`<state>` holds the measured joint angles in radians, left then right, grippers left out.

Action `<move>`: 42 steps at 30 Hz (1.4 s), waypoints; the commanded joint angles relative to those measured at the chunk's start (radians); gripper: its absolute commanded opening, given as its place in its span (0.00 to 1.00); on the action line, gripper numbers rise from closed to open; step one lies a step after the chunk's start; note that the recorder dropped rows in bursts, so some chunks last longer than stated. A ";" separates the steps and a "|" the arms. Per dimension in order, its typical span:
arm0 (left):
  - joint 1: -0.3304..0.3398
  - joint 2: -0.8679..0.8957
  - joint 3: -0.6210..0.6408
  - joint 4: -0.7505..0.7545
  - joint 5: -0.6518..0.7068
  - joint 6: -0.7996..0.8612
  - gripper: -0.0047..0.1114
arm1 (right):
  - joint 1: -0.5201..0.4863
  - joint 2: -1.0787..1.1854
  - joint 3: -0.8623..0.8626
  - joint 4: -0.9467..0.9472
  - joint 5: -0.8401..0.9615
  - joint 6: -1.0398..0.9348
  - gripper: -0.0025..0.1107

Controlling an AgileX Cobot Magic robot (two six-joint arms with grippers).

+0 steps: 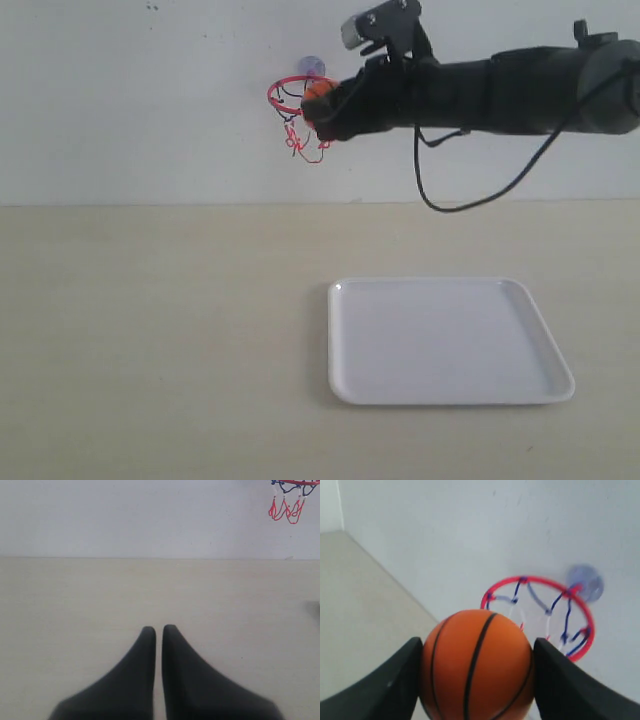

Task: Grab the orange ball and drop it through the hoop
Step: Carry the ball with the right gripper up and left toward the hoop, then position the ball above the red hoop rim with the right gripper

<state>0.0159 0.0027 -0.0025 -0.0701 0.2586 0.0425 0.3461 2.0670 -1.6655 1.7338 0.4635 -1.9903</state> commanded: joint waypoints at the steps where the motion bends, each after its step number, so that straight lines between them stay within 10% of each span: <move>1: 0.003 -0.003 0.003 -0.009 -0.004 0.004 0.08 | 0.001 0.068 -0.163 0.011 -0.021 -0.004 0.02; 17: 0.003 -0.003 0.003 -0.009 -0.004 0.004 0.08 | -0.179 0.199 -0.325 0.011 0.222 0.460 0.02; 31: 0.003 -0.003 0.003 -0.009 -0.004 0.004 0.08 | -0.105 0.478 -0.806 -0.141 0.121 0.823 0.02; 42: 0.003 -0.003 0.003 -0.009 -0.004 0.004 0.08 | -0.044 0.498 -0.860 -0.252 0.015 0.810 0.02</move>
<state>0.0159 0.0027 -0.0025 -0.0701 0.2586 0.0425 0.2998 2.5706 -2.5188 1.4904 0.5093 -1.1686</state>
